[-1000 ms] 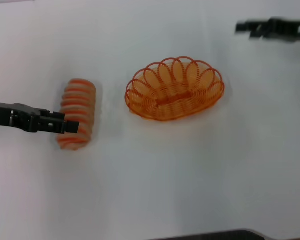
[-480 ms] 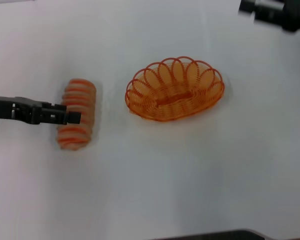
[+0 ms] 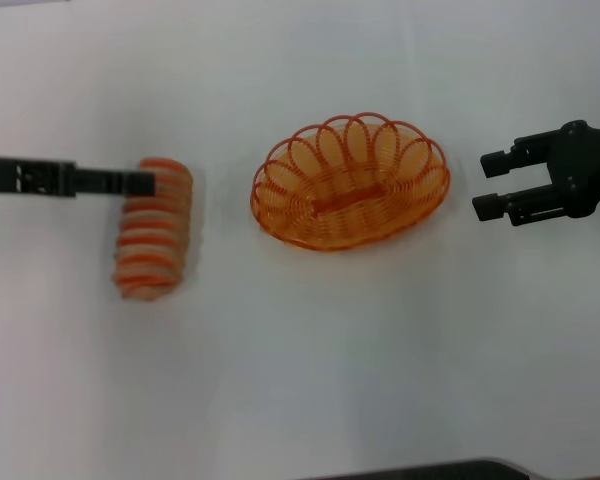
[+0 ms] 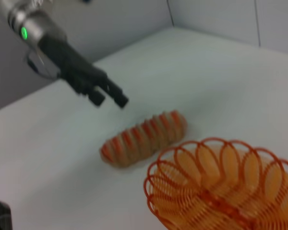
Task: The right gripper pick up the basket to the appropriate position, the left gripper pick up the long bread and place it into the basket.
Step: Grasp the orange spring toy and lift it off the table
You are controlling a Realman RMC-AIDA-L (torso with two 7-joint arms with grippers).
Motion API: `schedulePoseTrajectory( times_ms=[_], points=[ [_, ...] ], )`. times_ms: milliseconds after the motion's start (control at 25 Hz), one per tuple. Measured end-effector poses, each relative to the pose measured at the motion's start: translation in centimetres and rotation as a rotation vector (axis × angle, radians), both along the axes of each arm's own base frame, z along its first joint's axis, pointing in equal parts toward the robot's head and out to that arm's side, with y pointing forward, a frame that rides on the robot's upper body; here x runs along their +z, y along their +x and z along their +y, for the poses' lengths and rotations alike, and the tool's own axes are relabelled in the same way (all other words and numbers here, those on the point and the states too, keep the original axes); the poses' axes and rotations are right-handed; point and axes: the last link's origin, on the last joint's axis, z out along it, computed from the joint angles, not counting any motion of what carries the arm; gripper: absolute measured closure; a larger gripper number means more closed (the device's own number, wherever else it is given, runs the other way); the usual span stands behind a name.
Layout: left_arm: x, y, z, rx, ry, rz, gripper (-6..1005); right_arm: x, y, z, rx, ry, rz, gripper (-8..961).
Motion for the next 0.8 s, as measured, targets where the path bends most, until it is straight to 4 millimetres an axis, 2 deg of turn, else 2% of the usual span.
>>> schedulePoseTrajectory(
  times_ms=[80, 200, 400, 560, 800],
  points=[
    [1.0, 0.7, 0.7, 0.063, 0.02, 0.02, 220, -0.1, 0.1, 0.1, -0.004, 0.002, -0.009, 235],
    [2.4, 2.8, 1.4, 0.108, 0.033, 0.092, 221, -0.2, 0.2, 0.1, -0.005, 0.01, -0.011, 234],
    [3.0, 5.7, 2.4, 0.183, 0.022, 0.227, 222, -0.4, 0.3, 0.6, -0.017, 0.034, -0.026, 234],
    [2.0, 7.1, 3.0, 0.24, -0.001, 0.327, 223, -0.5, 0.4, 0.8, -0.023, 0.047, -0.028, 235],
    [-0.8, 7.7, 3.3, 0.266, -0.017, 0.526, 224, -0.6, 0.5, 0.7, -0.021, 0.058, -0.028, 235]
  ],
)
